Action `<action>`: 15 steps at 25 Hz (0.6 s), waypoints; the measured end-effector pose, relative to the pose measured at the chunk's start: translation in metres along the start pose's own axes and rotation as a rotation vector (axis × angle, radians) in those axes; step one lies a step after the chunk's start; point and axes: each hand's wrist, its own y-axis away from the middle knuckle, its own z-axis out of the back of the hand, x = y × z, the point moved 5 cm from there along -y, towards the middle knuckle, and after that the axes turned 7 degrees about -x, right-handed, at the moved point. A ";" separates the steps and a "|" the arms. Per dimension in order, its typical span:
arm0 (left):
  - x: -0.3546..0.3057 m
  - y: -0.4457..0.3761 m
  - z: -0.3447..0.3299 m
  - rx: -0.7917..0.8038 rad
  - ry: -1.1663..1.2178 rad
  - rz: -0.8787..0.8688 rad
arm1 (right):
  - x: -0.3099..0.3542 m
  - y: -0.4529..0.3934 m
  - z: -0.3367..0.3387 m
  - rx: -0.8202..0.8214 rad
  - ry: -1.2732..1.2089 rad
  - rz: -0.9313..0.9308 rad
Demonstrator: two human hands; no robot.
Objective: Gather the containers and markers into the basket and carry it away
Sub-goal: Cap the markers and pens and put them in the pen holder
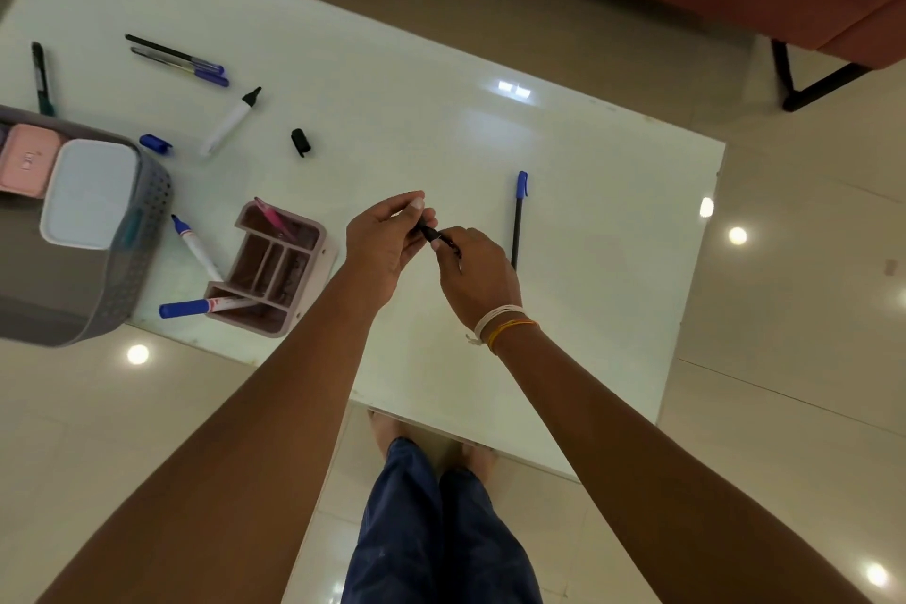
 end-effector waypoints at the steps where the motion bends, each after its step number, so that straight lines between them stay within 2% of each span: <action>1: -0.002 0.000 0.001 -0.001 -0.015 -0.015 | 0.001 -0.001 -0.001 0.002 -0.015 -0.016; 6: -0.002 0.000 0.011 -0.016 0.133 -0.006 | 0.018 -0.010 -0.002 -0.006 -0.057 -0.074; 10: -0.007 0.003 0.016 -0.030 0.077 -0.032 | 0.029 -0.015 -0.004 0.085 0.043 -0.081; 12: -0.008 0.006 0.013 0.027 0.045 0.001 | 0.025 -0.014 -0.008 0.202 -0.057 -0.273; 15: -0.006 0.011 0.012 0.099 0.032 0.136 | 0.020 -0.009 -0.011 0.372 -0.431 -0.632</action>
